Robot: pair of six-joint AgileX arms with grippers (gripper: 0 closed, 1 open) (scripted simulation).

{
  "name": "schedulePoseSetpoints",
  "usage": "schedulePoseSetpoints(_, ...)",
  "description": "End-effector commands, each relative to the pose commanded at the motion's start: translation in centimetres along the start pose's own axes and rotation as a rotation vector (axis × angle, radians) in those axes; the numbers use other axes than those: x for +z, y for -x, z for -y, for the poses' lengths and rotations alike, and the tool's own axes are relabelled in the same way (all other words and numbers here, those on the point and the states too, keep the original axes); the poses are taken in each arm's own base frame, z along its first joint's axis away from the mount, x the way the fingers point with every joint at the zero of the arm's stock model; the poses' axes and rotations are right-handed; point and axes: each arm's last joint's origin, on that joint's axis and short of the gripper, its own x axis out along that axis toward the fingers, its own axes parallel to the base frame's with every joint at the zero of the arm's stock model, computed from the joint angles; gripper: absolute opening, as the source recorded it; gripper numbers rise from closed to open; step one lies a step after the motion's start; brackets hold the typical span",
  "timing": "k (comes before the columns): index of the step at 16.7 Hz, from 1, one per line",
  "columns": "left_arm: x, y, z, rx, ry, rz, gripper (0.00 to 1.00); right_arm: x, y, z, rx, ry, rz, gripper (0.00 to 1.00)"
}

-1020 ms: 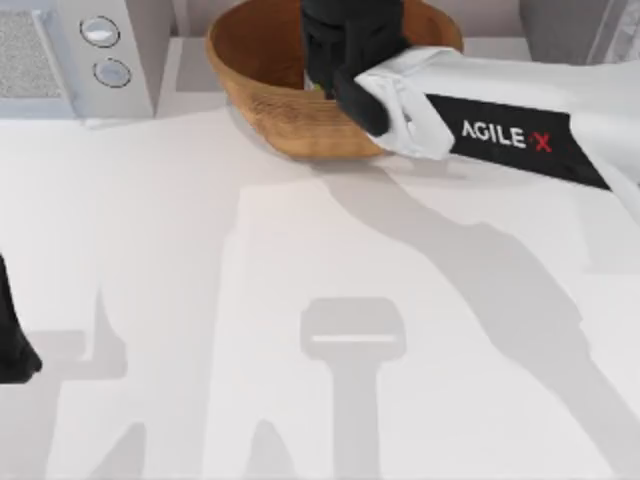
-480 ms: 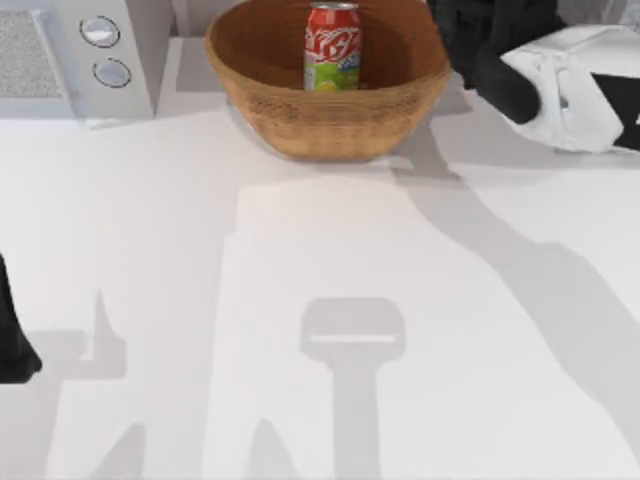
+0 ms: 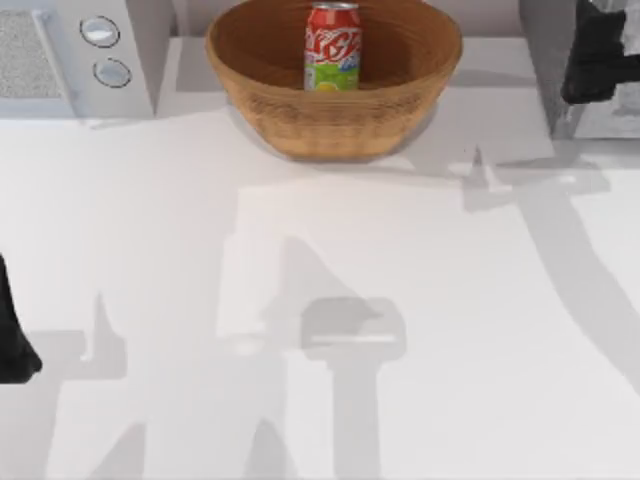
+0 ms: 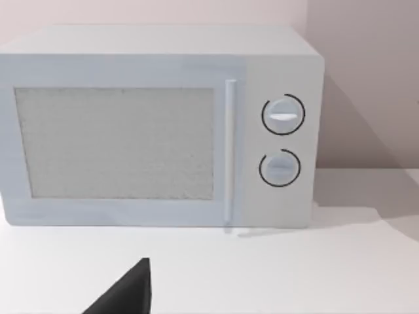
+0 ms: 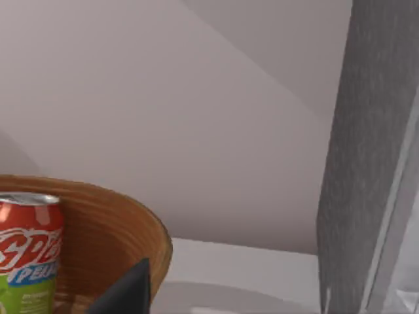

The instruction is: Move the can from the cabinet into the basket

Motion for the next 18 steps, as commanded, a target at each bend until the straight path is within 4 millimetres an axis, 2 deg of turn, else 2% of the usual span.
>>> schedulePoseSetpoints(4, 0.0, 0.0, 0.0, 0.000, 0.000, 0.000, 1.00, -3.6, 8.1, 3.1, -0.007, -0.015, 0.035, 1.00)
schedulePoseSetpoints(6, 0.0, 0.0, 0.0, 0.000, 0.000, 0.000, 1.00, -6.1, 11.1, 4.0, -0.029, -0.021, 0.056, 1.00)
schedulePoseSetpoints(8, 0.0, 0.0, 0.0, 0.000, 0.000, 0.000, 1.00, -8.7, 13.3, 4.6, -0.060, -0.026, 0.085, 1.00)
schedulePoseSetpoints(10, 0.0, 0.0, 0.0, 0.000, 0.000, 0.000, 1.00, -11.0, 14.5, 5.0, -0.092, -0.027, 0.107, 1.00)
schedulePoseSetpoints(13, 0.0, 0.0, 0.0, 0.000, 0.000, 0.000, 1.00, -13.5, 15.2, 5.3, -0.125, -0.024, 0.129, 1.00)
schedulePoseSetpoints(15, 0.0, 0.0, 0.0, 0.000, 0.000, 0.000, 1.00, -14.4, 15.3, 5.4, -0.139, -0.025, 0.135, 1.00)
schedulePoseSetpoints(18, 0.0, 0.0, 0.0, 0.000, 0.000, 0.000, 1.00, -14.7, 15.4, 5.5, -0.146, -0.026, 0.136, 1.00)
